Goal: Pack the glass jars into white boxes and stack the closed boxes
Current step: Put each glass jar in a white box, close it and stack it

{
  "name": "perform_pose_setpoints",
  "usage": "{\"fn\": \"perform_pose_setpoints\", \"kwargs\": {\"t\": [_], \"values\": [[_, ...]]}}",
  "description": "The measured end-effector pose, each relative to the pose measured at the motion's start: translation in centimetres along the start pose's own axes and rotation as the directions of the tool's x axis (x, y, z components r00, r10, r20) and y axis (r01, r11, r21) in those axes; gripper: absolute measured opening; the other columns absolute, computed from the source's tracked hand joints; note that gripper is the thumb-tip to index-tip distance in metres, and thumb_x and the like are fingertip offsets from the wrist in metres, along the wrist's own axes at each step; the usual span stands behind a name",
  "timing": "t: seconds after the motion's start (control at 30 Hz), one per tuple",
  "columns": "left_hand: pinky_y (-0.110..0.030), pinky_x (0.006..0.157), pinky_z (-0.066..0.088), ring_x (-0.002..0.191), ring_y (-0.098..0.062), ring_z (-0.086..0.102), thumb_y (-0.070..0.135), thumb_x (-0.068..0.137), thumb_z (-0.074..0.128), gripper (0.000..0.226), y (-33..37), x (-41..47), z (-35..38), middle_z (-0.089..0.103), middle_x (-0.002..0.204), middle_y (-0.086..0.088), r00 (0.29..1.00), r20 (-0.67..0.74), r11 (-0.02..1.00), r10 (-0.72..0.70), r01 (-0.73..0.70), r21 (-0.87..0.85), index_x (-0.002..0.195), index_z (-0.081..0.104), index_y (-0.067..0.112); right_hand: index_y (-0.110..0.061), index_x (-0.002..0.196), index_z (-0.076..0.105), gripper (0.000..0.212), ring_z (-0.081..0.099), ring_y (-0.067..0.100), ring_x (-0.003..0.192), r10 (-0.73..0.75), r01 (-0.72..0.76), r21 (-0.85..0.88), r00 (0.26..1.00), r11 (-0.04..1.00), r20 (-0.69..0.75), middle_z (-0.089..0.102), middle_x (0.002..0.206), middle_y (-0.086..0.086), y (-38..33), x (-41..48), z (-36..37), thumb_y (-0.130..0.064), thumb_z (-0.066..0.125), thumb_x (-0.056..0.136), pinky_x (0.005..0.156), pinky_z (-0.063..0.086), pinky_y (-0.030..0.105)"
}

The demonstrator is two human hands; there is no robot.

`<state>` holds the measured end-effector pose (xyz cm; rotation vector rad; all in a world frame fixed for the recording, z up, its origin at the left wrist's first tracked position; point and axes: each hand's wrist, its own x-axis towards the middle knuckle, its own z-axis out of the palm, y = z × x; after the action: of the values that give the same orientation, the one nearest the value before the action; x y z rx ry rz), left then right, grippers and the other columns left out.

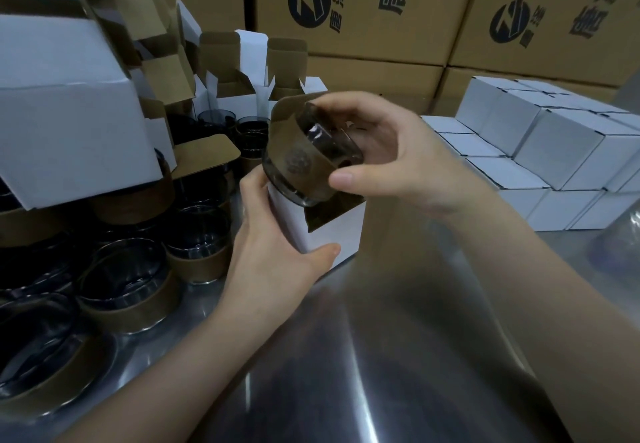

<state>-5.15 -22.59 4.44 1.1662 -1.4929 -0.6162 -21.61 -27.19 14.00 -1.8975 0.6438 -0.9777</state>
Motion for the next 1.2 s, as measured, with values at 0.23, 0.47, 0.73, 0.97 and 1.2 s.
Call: {"fn": "perform_pose_setpoints", "kwargs": {"t": [0.23,0.47,0.73,0.97,1.2], "values": [[-0.016,0.09,0.037,0.123,-0.001,0.044,0.019,0.064,0.088,0.1,0.3,-0.1,-0.1,0.04,0.138,0.02,0.998,0.068,1.0,0.008,-0.01,0.019,0.128,0.018,0.053,-0.024,0.126,0.054,0.057,0.059,0.016,0.12,0.054,-0.047,-0.247,0.998,0.968,0.024,0.058,0.129,0.005,-1.9,-0.2,-1.3,-0.009,0.071,0.073,0.096,0.052,0.034],[-0.022,0.098,0.039,0.126,-0.002,0.043,0.016,0.065,0.087,0.098,0.6,-0.2,-0.2,0.04,0.139,0.016,0.994,0.101,0.999,0.032,-0.035,0.022,0.127,0.019,0.051,-0.019,0.126,0.051,0.062,0.063,0.02,0.116,0.163,-0.131,-0.289,0.983,0.948,0.089,0.054,0.131,0.009,-2.3,-0.3,-2.5,-0.004,0.072,0.071,0.093,0.055,0.044],[-0.024,0.099,0.042,0.126,0.001,0.046,0.014,0.065,0.086,0.099,0.7,-0.1,-0.2,0.042,0.14,0.018,0.992,0.12,0.999,0.039,-0.038,-0.007,0.131,0.021,0.049,-0.027,0.122,0.053,0.063,0.06,0.012,0.115,0.218,-0.112,-0.543,0.966,0.832,0.135,0.056,0.121,-0.006,-3.6,-0.1,-2.9,-0.018,0.078,0.064,0.091,0.056,0.038],[-0.017,0.095,0.041,0.124,0.006,0.046,0.014,0.066,0.085,0.1,0.6,-0.2,-0.1,0.042,0.138,0.023,0.991,0.129,0.999,0.034,-0.033,-0.015,0.131,0.02,0.052,-0.037,0.126,0.054,0.067,0.055,0.002,0.11,0.308,-0.005,-0.817,0.927,0.577,0.212,0.057,0.118,-0.02,-5.1,1.1,-1.5,-0.029,0.08,0.064,0.094,0.051,0.031],[-0.028,0.104,0.043,0.127,0.001,0.045,0.012,0.067,0.085,0.101,0.6,-0.1,-0.2,0.04,0.14,0.017,0.989,0.14,0.999,0.04,-0.036,-0.028,0.135,0.019,0.047,-0.04,0.127,0.054,0.067,0.056,0.014,0.101,0.401,0.132,-0.911,0.866,0.392,0.298,0.06,0.11,-0.01,-5.8,2.8,-0.3,-0.028,0.082,0.068,0.086,0.052,0.04]]}}
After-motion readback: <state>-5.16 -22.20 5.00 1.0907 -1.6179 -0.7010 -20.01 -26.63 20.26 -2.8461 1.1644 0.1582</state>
